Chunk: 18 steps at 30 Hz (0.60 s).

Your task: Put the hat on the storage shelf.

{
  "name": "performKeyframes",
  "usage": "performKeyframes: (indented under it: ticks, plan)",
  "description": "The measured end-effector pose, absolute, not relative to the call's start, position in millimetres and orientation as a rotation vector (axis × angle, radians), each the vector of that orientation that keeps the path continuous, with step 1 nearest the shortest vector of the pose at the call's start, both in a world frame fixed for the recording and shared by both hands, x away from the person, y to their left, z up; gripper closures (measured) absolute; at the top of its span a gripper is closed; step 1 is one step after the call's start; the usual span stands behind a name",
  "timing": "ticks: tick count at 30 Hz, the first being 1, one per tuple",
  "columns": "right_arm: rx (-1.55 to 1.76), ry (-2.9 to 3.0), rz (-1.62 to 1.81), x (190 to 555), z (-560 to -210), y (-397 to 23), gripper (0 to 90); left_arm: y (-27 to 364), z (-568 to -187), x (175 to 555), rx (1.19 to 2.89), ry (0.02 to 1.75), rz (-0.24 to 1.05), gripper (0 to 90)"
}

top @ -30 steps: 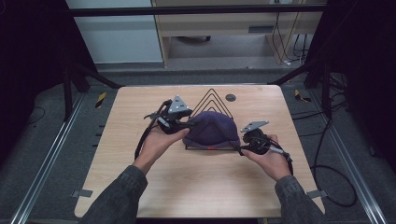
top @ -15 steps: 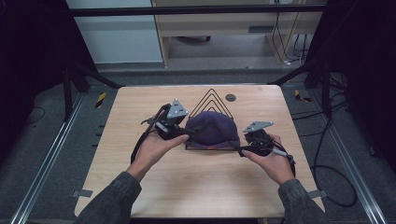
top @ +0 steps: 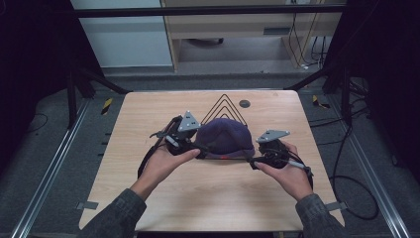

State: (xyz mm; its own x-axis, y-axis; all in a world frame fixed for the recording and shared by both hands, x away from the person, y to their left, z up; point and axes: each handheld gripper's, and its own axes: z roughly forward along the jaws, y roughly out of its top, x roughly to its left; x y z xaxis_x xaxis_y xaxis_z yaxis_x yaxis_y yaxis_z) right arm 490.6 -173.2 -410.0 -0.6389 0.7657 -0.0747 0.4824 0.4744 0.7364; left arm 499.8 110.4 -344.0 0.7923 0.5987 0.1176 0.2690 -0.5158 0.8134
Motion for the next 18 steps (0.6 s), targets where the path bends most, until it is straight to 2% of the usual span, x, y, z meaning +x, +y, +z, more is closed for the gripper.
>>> performKeyframes:
  ticks: [18]
  plan:
    - [0.973,2.302,1.032,472.3,-395.3,-155.8,18.3,127.2,-357.3,480.9,2.135,0.663,0.450,5.5]
